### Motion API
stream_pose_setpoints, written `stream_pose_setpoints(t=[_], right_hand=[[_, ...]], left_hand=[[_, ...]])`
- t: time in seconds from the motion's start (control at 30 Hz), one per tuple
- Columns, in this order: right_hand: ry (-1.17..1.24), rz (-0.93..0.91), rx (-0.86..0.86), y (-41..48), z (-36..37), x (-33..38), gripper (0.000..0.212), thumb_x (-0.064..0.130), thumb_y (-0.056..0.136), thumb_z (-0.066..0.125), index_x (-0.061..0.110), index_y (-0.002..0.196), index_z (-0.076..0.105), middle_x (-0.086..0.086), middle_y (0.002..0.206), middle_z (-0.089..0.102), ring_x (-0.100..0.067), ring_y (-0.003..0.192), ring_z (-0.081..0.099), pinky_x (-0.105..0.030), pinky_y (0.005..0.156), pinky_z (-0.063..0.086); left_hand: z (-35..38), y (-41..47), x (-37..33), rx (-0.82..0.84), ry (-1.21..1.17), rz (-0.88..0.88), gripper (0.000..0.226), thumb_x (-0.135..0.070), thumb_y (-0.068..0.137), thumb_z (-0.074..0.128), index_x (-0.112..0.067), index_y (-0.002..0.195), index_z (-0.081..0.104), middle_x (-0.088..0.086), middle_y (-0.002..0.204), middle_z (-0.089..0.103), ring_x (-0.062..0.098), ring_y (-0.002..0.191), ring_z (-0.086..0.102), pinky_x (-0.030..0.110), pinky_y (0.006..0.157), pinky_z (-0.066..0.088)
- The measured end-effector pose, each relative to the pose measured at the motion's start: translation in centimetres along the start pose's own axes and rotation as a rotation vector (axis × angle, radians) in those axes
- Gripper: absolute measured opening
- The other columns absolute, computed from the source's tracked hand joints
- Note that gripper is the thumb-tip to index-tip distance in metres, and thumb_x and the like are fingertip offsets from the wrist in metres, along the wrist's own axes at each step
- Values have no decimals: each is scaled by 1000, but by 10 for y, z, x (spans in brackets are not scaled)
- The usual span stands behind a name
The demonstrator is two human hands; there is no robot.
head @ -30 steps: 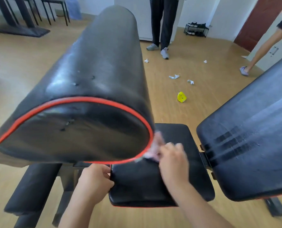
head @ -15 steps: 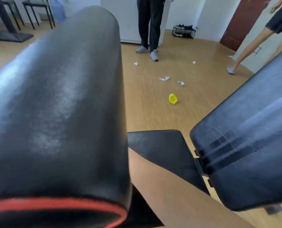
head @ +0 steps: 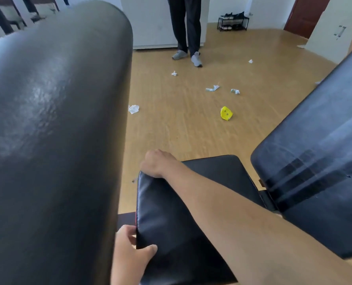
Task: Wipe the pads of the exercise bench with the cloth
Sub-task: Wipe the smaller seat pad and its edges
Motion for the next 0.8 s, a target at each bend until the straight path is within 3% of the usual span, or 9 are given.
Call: stream_pose_setpoints(t=[0.1, 0.23, 0.37, 0.5, 0.57, 0.63, 0.7, 0.8], right_hand=[[-58, -114, 51, 4, 17, 30, 28, 19, 86, 43, 10, 100, 65, -15, 112, 66, -32, 96, 59, -34, 80, 43], [-56, -136, 20, -4, 13, 5, 21, 21, 89, 39, 18, 76, 55, -16, 114, 65, -31, 89, 54, -34, 80, 44], [-96, -54, 17, -15, -7, -58, 43, 24, 88, 36, 19, 116, 68, -13, 132, 62, -37, 116, 58, -42, 101, 48], [-215, 148, -19, -40, -40, -144, 37, 28, 97, 31, 17, 99, 66, -19, 131, 59, -38, 120, 55, -38, 96, 44], [-243, 252, -60, -53, -51, -168, 42, 31, 100, 29, 15, 113, 65, -22, 132, 55, -38, 123, 51, -42, 99, 41], [-262, 260, -94, -52, -49, -157, 46, 29, 98, 29, 13, 123, 64, -20, 133, 57, -35, 125, 49, -42, 101, 39], [-234, 211, -124, -39, -36, -122, 47, 28, 96, 31, 8, 123, 64, -20, 133, 59, -33, 125, 50, -41, 101, 39], [-122, 30, -83, -18, -4, -47, 44, 24, 94, 32, 6, 120, 64, -18, 131, 60, -34, 125, 50, -40, 100, 39]], left_hand=[[-8, 19, 9, -17, 175, -33, 44, -33, 61, 88, -35, 81, 48, -15, 82, 61, 10, 81, 57, 23, 68, 39], [-5, 18, 15, -35, 155, -91, 45, -32, 57, 89, -26, 91, 61, -11, 83, 68, 16, 88, 64, 33, 75, 45], [-6, 13, 14, -29, 146, -83, 44, -32, 59, 89, -27, 95, 63, -13, 82, 68, 14, 87, 65, 34, 78, 47], [-6, 11, 14, -21, 109, -54, 44, -29, 65, 88, -25, 102, 63, -15, 83, 64, 11, 83, 60, 27, 72, 42], [-5, 11, 13, -12, 71, -47, 42, -20, 69, 87, -18, 104, 63, -12, 79, 61, 4, 72, 55, 17, 60, 37], [-5, 13, 14, -21, 60, -39, 41, -18, 69, 87, -16, 102, 64, -12, 77, 60, 2, 68, 52, 16, 58, 35], [-5, 13, 14, -26, 124, -43, 44, -28, 65, 88, -22, 101, 64, -16, 79, 61, 9, 76, 57, 26, 68, 40], [-7, 13, 14, -44, 163, -59, 45, -33, 61, 89, -25, 97, 64, -15, 80, 65, 14, 83, 61, 31, 72, 42]])
Point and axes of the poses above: each hand's wrist, its own y-axis towards the middle knuckle, its own z-axis out of the palm, x = y × z, the point moved 9 cm from there along y, towards the middle knuckle
